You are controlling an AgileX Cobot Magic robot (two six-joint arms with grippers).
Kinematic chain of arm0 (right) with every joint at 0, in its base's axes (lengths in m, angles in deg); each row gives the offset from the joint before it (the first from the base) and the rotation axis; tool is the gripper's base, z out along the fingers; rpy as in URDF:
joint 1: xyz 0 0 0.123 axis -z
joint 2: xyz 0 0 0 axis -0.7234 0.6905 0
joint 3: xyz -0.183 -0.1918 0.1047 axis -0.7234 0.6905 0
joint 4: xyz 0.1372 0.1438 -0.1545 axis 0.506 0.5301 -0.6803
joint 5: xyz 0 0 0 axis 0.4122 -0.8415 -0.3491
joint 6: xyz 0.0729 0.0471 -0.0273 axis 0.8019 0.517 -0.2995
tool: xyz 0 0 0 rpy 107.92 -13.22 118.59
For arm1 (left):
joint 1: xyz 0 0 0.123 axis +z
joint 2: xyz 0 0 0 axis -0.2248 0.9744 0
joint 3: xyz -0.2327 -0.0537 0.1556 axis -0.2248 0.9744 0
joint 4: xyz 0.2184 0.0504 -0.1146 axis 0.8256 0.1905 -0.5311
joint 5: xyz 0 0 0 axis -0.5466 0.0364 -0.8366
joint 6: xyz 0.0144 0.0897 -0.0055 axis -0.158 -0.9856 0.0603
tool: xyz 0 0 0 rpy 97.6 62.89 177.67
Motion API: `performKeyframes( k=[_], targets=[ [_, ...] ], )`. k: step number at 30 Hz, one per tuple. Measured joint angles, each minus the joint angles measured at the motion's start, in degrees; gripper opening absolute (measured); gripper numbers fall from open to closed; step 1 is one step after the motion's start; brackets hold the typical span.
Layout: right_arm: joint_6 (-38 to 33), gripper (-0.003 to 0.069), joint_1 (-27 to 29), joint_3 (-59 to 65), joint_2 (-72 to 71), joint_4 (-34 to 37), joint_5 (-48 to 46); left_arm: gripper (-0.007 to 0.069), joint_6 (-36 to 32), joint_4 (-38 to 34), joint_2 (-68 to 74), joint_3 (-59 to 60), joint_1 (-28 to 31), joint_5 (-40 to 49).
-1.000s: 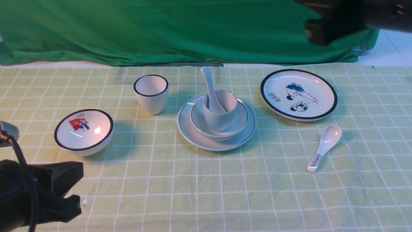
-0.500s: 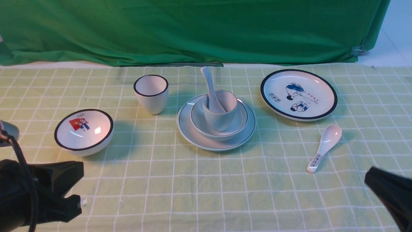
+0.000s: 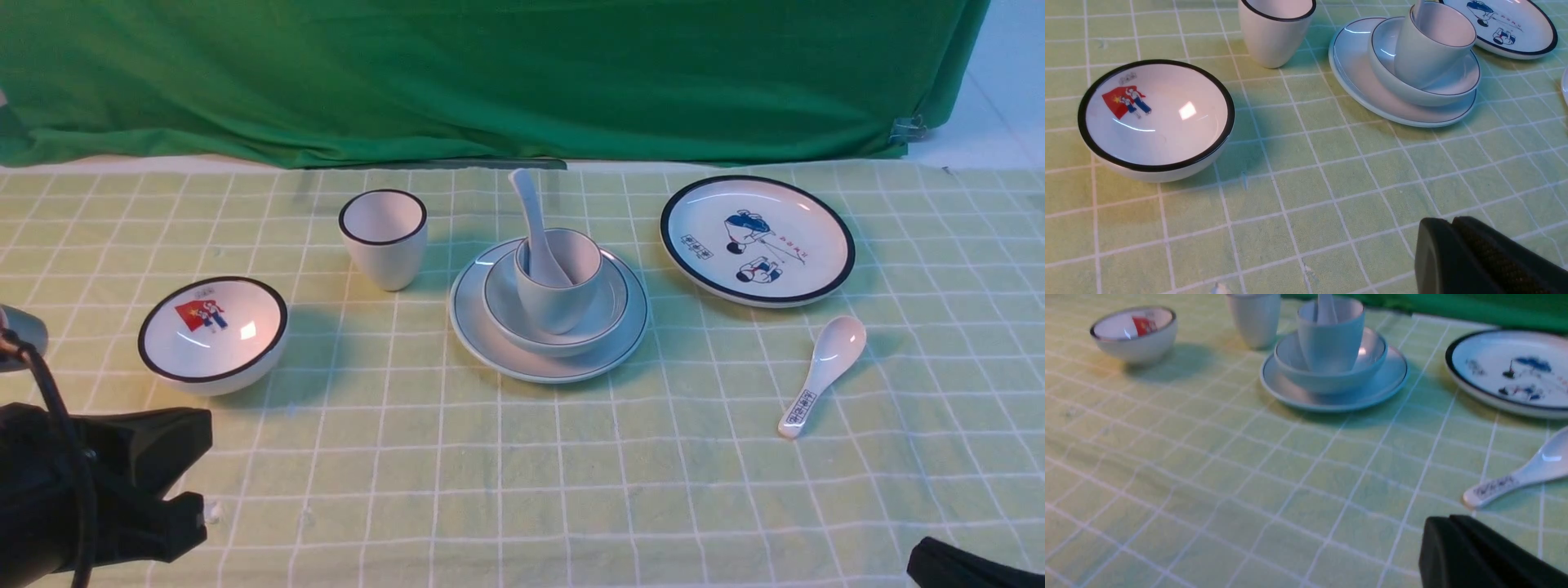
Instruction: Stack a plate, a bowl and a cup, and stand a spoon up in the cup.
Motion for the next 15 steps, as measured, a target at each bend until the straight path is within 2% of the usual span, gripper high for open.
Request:
performKeyframes(
  k=[3,10,15],
  targets=[
    [-0.1,0.0020,1.6,0.0,-2.7,-0.1,0.6,0.0020,0.0,0.0,0.0,0.0,0.0,-0.1],
    [-4.0,0.0020,15.9,0.0,-16.1,-0.1,-2.8,0.0020,0.0,0.0,0.0,0.0,0.0,-0.6],
    [-4.6,0.0020,25.6,0.0,-22.7,-0.6,-9.2,0.0020,0.0,0.0,0.1,0.0,0.0,-2.0]
  ],
)
